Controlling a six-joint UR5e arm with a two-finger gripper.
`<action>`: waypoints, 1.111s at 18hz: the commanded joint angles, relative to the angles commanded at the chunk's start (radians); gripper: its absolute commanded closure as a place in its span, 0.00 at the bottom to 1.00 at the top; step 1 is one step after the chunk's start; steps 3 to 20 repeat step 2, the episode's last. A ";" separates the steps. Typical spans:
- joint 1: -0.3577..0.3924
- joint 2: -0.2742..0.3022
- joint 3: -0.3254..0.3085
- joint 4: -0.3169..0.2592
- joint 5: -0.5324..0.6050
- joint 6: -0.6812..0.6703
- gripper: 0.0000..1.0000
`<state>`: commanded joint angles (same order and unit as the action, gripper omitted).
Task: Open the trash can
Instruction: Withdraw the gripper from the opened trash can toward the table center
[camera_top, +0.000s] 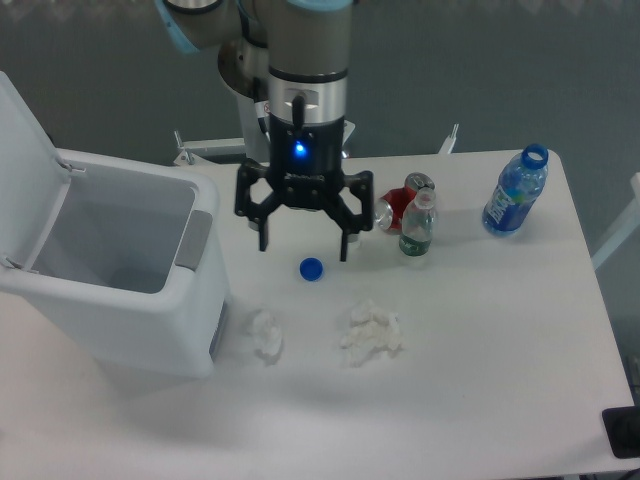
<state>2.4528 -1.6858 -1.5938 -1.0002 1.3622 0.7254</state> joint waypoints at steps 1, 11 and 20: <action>0.006 -0.008 0.000 0.002 0.000 0.008 0.00; 0.015 -0.015 0.003 0.002 -0.002 0.011 0.00; 0.015 -0.015 0.003 0.002 -0.002 0.011 0.00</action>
